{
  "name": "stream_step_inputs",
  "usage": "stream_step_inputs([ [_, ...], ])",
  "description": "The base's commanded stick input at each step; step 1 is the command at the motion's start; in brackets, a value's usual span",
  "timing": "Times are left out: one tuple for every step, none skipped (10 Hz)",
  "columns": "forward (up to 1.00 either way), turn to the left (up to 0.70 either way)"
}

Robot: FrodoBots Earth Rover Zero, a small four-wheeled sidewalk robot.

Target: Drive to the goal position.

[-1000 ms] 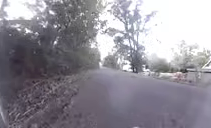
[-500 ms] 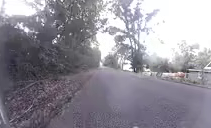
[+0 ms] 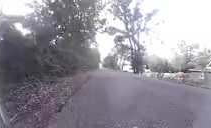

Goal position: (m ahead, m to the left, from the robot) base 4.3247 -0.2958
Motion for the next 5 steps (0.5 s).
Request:
stream_step_inputs([
  [0.70,-0.06],
  [0.70,-0.30],
  [0.70,-0.24],
  [0.70,0.02],
  [0.70,0.00],
])
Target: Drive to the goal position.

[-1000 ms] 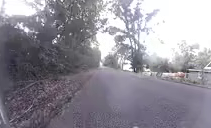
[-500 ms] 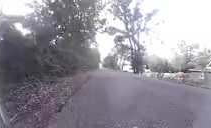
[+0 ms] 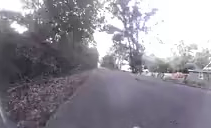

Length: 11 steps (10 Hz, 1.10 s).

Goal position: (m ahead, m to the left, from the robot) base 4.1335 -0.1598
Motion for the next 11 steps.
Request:
stream_step_inputs([
  [0.70,0.00],
  [0.70,0.00],
  [0.70,0.00],
  [0.70,0.00],
  [0.70,0.00],
  [0.70,0.00],
  [0.70,0.00],
  [0.70,0.00],
  [0.70,0.00],
  [0.70,0.00],
  [0.70,0.00],
])
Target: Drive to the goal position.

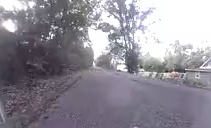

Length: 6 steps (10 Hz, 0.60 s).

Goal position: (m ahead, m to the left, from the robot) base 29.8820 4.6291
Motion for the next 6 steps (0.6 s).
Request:
stream_step_inputs([
  [0.70,0.00],
  [0.70,0.00],
  [0.70,0.00],
  [0.70,0.00],
  [0.70,0.00],
  [0.70,0.00],
])
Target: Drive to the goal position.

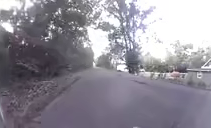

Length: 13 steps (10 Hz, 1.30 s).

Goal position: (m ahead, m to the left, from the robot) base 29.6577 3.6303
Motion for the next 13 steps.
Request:
stream_step_inputs([
  [0.70,0.05],
  [0.70,0.18],
  [0.70,0.19],
  [0.70,0.07],
  [0.70,0.00],
  [0.70,0.00],
  [0.70,0.00],
  [0.70,0.00],
  [0.70,0.00],
  [0.70,0.00],
  [0.70,0.00],
  [0.70,0.00],
  [0.70,0.00],
])
